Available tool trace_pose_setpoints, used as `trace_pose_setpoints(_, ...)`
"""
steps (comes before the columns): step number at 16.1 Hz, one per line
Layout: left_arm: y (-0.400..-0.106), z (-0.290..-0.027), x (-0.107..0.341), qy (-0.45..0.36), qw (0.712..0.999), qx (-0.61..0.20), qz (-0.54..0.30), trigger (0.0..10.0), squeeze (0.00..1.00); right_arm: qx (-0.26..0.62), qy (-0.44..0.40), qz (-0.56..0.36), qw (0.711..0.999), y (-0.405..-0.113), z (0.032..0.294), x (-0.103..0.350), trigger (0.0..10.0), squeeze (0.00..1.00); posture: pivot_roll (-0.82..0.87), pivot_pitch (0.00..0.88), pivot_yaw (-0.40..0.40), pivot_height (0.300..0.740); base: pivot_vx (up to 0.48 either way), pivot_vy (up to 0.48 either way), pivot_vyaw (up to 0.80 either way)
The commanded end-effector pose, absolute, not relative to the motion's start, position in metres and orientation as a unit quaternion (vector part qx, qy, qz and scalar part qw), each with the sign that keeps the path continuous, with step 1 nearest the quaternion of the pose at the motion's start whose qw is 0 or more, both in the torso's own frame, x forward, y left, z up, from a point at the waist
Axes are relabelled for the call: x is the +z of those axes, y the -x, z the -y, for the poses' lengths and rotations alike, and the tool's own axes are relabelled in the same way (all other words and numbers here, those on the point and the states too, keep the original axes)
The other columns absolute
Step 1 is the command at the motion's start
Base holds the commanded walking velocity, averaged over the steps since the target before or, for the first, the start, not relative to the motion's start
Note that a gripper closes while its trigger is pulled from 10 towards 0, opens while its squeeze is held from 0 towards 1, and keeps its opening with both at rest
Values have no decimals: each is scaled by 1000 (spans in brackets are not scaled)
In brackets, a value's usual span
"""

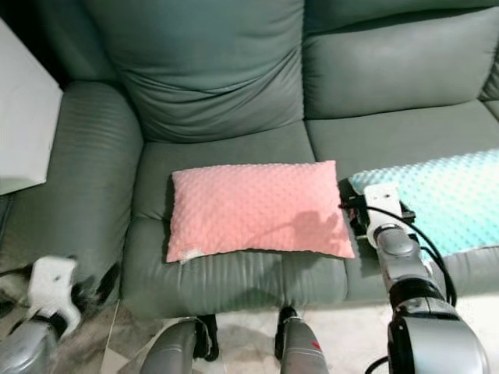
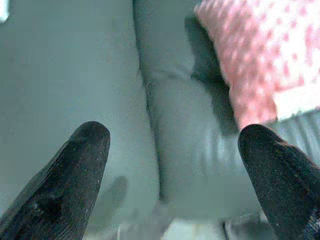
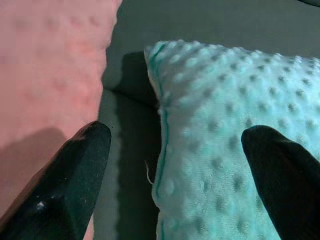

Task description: Move the pillow to the sofa

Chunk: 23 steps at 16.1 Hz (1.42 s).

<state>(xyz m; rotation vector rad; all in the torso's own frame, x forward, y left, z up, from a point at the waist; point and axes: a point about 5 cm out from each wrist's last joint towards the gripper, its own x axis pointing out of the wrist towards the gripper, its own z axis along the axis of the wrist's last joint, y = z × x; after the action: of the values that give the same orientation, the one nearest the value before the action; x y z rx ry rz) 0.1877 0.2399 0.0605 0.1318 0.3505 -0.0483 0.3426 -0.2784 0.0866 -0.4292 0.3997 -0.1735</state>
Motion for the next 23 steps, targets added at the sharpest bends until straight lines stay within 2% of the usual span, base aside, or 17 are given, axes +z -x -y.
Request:
trace_pose_setpoints(1,-171,-254,67,-73,977,-8,-199,10000,0,-91,239,-234,938,-336,280,74,10000,231,151,382,149,740,0,0,0)
trace_pose_setpoints(2,-167,-256,69,-74,976,-3,-203,10000,0,-94,238,-237,937,-336,280,74,10000,78,151,382,149,740,0,0,0)
trace_pose_setpoints(3,-163,-259,71,-77,975,1,-207,10000,0,-98,242,-240,935,-336,280,74,10000,0,175,385,156,740,0,0,0)
trace_pose_setpoints(5,-156,-265,74,-83,972,4,-219,10000,0,-117,265,-246,925,-335,284,75,10000,0,196,392,161,740,0,0,0)
trace_pose_setpoints(10,-157,-267,79,-86,970,6,-228,10000,0,-119,271,-243,924,-340,281,79,10000,0,204,391,162,740,0,0,0)
trace_pose_setpoints(19,-156,-267,81,-88,968,9,-235,10000,0,-67,276,-234,930,-348,252,76,10000,0,223,403,166,740,0,0,0)
trace_pose_setpoints(23,-157,-266,81,-88,968,9,-236,10000,0,-55,243,-237,939,-348,244,72,10000,0,227,405,165,740,0,0,0)
